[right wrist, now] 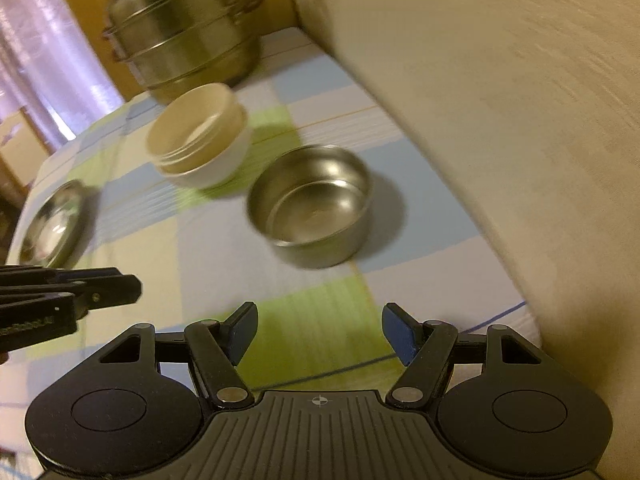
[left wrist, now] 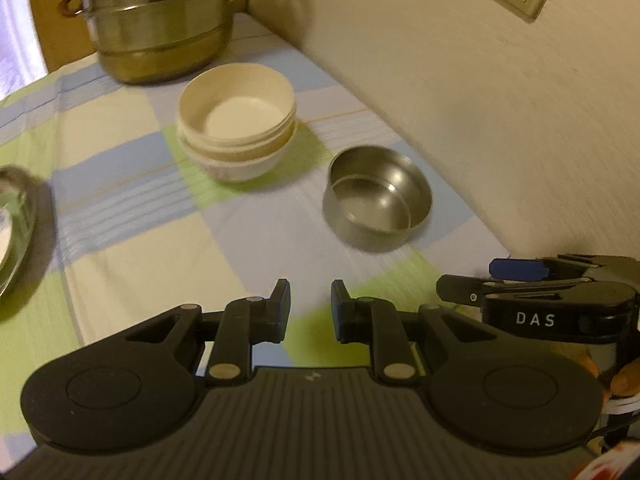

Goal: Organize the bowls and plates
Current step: 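Move the right gripper to the small steel bowl's rim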

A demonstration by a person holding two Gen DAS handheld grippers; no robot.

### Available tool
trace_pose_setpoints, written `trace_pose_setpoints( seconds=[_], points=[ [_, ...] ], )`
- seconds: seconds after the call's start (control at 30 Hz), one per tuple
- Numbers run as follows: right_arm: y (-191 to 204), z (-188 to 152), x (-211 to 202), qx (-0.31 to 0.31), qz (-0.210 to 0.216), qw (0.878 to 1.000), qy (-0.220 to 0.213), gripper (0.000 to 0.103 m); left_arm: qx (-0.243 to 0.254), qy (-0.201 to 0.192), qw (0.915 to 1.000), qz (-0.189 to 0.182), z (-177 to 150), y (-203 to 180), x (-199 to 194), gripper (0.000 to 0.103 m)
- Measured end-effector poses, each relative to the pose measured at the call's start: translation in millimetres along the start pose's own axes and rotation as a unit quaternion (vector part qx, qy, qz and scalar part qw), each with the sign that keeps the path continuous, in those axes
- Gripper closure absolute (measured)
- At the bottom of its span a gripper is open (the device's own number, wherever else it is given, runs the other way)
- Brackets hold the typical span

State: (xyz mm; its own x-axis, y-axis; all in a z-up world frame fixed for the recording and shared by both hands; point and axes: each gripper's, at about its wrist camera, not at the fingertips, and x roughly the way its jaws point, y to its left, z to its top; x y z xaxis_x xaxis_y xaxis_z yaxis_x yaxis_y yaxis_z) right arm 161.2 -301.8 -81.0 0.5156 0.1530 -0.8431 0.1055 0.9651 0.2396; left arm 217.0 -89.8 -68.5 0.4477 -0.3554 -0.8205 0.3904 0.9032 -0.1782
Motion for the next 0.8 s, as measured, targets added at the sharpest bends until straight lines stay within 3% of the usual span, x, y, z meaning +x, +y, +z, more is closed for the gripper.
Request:
trace_pose_setpoints(
  seconds=[0.17, 0.3, 0.53, 0.8],
  points=[
    [-17, 10, 10, 0.027, -0.021, 0.999, -0.02, 0.034, 0.005, 0.003, 0.9999, -0.016, 17, 1, 28, 0.084],
    [-23, 20, 16, 0.035, -0.026, 0.998, -0.045, 0.034, 0.014, -0.002, 0.9999, -0.008, 30, -3, 45, 0.084],
    [-27, 35, 33, 0.048, -0.025, 0.996, -0.074, 0.047, 0.018, -0.002, 0.9998, -0.001, 50, -11, 73, 0.084],
    [-26, 45, 56, 0.049, -0.025, 0.995, -0.08, 0.058, 0.017, 0.005, 0.9998, 0.009, 61, -13, 98, 0.084]
  ],
)
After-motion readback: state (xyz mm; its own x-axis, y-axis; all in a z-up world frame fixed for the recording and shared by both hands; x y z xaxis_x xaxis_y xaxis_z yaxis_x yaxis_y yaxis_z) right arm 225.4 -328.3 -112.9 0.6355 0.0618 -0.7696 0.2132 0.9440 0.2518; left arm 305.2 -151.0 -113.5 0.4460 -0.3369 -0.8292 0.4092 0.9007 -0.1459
